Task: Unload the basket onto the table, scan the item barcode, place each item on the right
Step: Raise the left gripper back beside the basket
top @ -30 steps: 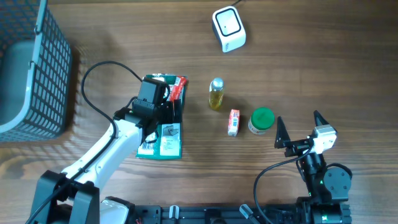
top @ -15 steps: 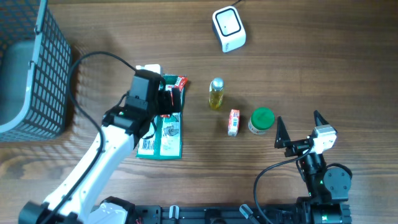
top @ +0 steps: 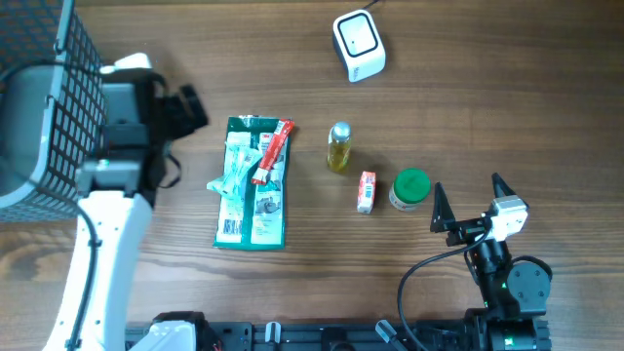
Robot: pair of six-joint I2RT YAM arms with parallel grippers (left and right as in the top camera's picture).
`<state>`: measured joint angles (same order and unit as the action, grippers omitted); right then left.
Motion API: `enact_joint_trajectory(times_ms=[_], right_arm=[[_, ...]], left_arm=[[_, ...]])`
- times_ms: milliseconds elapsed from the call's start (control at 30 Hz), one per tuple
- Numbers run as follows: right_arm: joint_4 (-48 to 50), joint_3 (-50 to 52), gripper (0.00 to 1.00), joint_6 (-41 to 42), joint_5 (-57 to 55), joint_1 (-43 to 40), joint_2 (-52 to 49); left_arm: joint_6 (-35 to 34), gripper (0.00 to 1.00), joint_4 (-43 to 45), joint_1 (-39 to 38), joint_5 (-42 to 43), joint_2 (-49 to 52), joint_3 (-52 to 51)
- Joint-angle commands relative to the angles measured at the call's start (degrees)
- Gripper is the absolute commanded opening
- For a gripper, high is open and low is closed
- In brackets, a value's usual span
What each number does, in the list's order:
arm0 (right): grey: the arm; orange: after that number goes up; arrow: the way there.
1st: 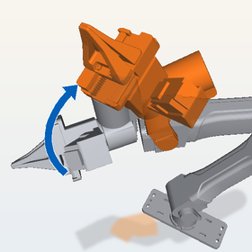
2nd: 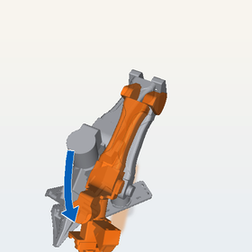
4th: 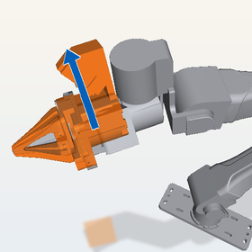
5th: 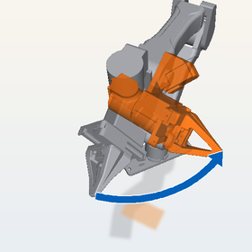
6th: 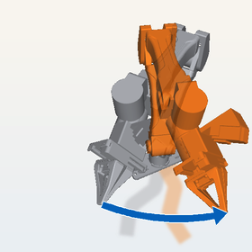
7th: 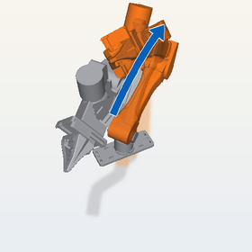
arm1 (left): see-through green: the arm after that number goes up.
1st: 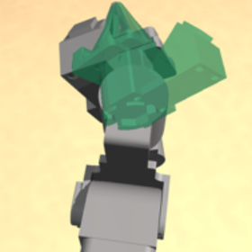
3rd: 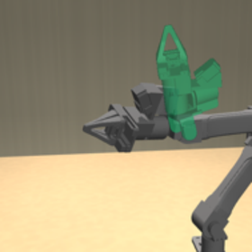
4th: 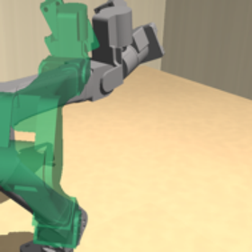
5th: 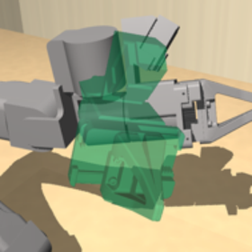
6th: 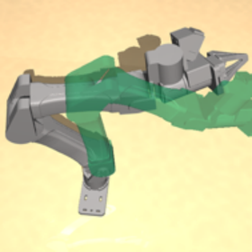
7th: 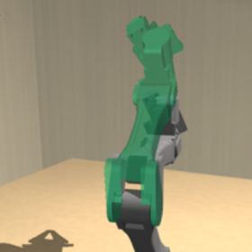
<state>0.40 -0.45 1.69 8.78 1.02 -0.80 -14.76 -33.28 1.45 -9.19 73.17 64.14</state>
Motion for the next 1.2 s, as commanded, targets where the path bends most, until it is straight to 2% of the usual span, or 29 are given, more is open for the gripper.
enact_joint_trajectory(times_ms=[0, 1167], right_arm=[[0.2, 0.2, 1.0, -0.2, 0.1, 0.1, 0.0], [0.2, 0.2, 1.0, -0.2, 0.1, 0.1, 0.0]], left_arm=[[1.0, 1.0, -0.8, 4.6, -0.5, 0.1, 0.4], [1.0, 1.0, -0.9, 6.2, -0.5, 0.3, 0.4]])
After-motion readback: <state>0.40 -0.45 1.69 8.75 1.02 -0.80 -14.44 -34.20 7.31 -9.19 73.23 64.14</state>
